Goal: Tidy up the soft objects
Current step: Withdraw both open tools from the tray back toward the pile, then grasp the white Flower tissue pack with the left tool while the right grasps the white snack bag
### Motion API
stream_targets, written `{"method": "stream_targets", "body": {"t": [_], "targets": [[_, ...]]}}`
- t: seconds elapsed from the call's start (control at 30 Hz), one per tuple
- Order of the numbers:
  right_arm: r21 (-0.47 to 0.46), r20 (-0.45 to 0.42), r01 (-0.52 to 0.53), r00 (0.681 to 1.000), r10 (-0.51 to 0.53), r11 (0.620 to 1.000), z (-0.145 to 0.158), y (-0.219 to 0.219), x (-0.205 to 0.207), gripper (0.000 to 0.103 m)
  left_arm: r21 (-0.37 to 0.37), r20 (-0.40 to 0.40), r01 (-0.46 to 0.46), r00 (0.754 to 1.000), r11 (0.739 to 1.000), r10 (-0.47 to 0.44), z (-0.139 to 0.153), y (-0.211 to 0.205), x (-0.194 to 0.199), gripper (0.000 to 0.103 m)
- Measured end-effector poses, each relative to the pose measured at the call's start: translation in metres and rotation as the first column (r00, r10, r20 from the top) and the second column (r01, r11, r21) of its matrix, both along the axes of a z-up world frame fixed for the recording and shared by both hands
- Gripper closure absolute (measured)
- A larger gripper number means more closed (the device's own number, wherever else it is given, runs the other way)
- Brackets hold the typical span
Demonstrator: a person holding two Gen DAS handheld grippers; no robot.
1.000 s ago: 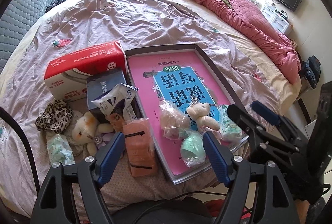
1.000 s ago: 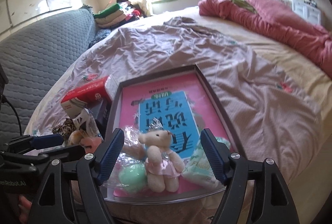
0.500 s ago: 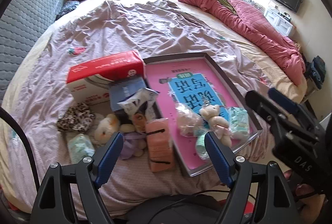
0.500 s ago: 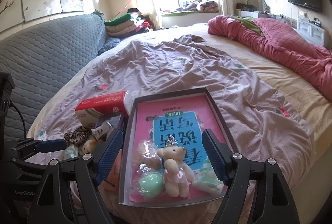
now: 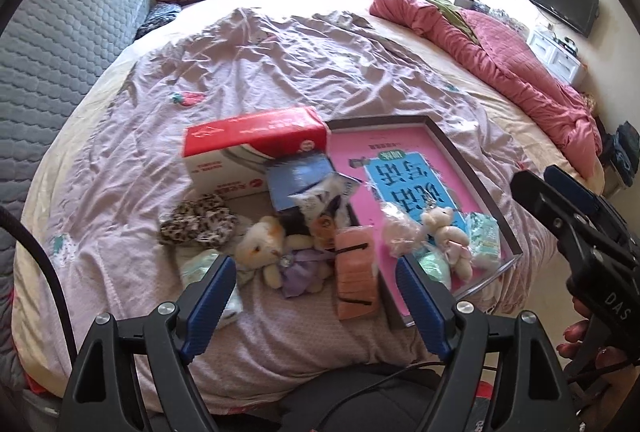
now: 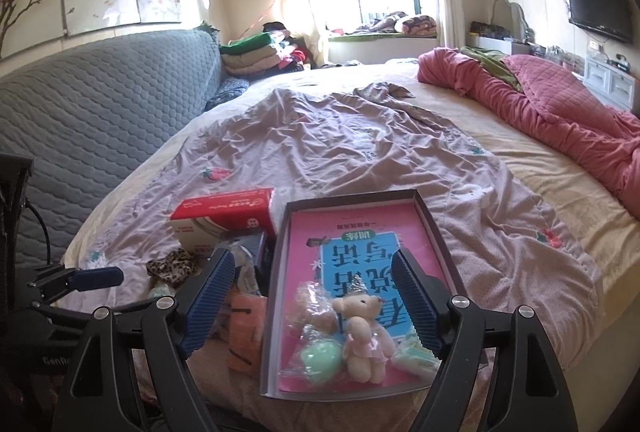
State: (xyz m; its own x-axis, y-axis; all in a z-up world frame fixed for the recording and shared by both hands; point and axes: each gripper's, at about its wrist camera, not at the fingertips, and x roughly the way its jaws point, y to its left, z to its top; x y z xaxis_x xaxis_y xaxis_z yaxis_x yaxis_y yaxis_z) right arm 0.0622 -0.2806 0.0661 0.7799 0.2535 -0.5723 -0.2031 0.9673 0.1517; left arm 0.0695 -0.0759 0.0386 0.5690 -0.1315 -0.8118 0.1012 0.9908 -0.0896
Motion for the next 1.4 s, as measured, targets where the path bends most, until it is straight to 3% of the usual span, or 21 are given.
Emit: {"method": "stream_targets", "body": {"t": [0.37, 0.77, 1.03, 1.4], "targets": [[-0.013, 0.021, -0.045, 0.999, 0.045, 0.999, 0.015, 0.020, -0.007, 0.021, -0.022, 0.036, -0.119, 0.992, 0.993, 0.120, 0.022, 0.061, -0.011, 0.021], [-0.020, -0.004, -0.083, 0.997, 0.083, 0.996, 0.013, 0.038, -0.011, 0.021, -0.015, 0.018, -0.216, 0.976, 0.976, 0.216, 0.016, 0.105, -0.020, 0.021], [-0.044, -0.026, -0.104, 0.994, 0.103, 0.994, 0.001, 0.048, -0.009, 0.021, -0.025, -0.010, -0.257, 0.966, 0.966, 0.257, 0.001, 0.124, -0.021, 0.021], [-0.083, -0.099, -0.155, 0.984, 0.146, 0.985, -0.032, 0.072, -0.001, 0.021, -0.050, -0.098, -0.251, 0.964, 0.967, 0.245, -0.043, 0.123, -0.016, 0.021]]}}
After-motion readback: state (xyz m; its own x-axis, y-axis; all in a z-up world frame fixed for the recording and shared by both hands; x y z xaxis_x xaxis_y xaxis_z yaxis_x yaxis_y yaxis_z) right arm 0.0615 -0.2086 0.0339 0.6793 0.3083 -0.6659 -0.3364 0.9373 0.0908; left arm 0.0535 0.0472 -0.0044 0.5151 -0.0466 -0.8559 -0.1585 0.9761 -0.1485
